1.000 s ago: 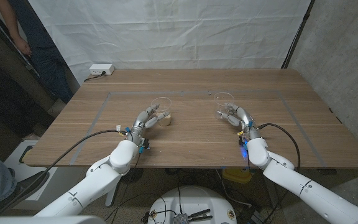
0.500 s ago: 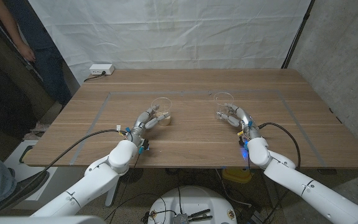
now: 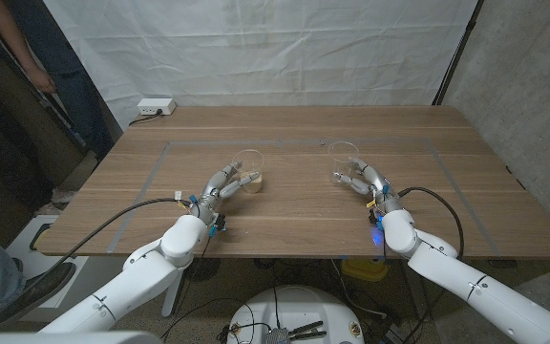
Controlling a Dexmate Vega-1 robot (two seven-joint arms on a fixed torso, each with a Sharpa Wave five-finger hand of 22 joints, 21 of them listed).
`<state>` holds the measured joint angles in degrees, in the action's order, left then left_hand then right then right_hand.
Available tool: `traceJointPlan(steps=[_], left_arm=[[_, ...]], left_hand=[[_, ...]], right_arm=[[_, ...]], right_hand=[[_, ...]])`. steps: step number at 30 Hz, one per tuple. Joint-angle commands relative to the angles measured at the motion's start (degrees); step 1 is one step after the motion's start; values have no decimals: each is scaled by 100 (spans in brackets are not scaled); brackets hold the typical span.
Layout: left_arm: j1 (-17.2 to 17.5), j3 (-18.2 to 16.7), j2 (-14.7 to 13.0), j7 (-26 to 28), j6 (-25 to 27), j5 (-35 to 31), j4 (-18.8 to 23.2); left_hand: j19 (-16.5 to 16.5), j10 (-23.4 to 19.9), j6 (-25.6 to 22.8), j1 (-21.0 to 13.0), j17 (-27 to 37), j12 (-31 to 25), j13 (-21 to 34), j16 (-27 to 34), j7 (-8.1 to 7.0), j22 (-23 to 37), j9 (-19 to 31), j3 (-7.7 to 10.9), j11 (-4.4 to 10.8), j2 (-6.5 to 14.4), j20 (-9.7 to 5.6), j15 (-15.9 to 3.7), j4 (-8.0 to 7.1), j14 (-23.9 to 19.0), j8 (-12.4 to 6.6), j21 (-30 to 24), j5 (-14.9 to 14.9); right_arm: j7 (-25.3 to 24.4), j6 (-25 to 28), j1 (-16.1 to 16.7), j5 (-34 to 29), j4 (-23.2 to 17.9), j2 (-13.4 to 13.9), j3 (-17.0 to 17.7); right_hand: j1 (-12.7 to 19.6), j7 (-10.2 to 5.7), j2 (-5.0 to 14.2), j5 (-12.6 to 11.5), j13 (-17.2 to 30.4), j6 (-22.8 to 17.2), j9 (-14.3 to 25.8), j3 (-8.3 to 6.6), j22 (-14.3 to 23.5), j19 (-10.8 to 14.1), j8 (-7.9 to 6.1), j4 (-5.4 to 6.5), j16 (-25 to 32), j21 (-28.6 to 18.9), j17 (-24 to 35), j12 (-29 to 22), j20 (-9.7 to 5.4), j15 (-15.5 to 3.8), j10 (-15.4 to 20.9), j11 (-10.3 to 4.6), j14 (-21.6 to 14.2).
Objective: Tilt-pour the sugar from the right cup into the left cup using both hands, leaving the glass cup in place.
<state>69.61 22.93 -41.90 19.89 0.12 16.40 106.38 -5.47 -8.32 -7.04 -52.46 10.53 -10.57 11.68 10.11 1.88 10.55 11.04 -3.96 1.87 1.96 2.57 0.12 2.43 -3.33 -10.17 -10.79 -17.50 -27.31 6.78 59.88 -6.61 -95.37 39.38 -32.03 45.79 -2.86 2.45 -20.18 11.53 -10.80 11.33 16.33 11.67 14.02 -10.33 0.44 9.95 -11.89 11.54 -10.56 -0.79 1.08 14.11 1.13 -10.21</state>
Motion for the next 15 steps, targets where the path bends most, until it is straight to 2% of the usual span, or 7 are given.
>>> traceJointPlan(steps=[1, 6, 15], left_arm=[[173, -143, -105, 32, -76, 60, 132], [307, -265, -178, 86, -104, 83, 221], [468, -456, -276, 102, -270, 62, 380]], left_hand=[[-56, 59, 34, 3, 30, -19, 25, 23, 10, 6, 32, -46, -24, -15, 17, -8, -3, 43, -26, -23, -25], [-58, 74, 56, 20, 31, -28, 25, 29, 11, 6, 32, -57, -30, -13, 14, -8, -14, 56, -32, -29, -26], [-41, 72, 49, 51, 32, -51, 26, 42, 26, 6, 32, -76, -36, -9, -12, 10, -33, 63, -56, -45, -28]], right_arm=[[159, -8, 77, 189, -217, 107, 88], [126, -129, 104, 223, -303, 129, 150], [0, -439, 284, 311, -516, 169, 348]], right_hand=[[-153, 64, -34, -68, 8, 216, 10, 79, 12, -186, 27, 34, 9, 56, 4, -14, 34, 27, -196, 103, 193], [-284, 129, -83, -93, 1, 474, 6, 135, -8, -420, 19, 90, 7, 100, -10, -23, 81, 91, -431, 193, 449], [-381, 197, -99, -98, -3, 536, 3, 164, -16, -470, 1, 136, 24, 93, -14, -44, 103, 89, -485, 216, 516]])
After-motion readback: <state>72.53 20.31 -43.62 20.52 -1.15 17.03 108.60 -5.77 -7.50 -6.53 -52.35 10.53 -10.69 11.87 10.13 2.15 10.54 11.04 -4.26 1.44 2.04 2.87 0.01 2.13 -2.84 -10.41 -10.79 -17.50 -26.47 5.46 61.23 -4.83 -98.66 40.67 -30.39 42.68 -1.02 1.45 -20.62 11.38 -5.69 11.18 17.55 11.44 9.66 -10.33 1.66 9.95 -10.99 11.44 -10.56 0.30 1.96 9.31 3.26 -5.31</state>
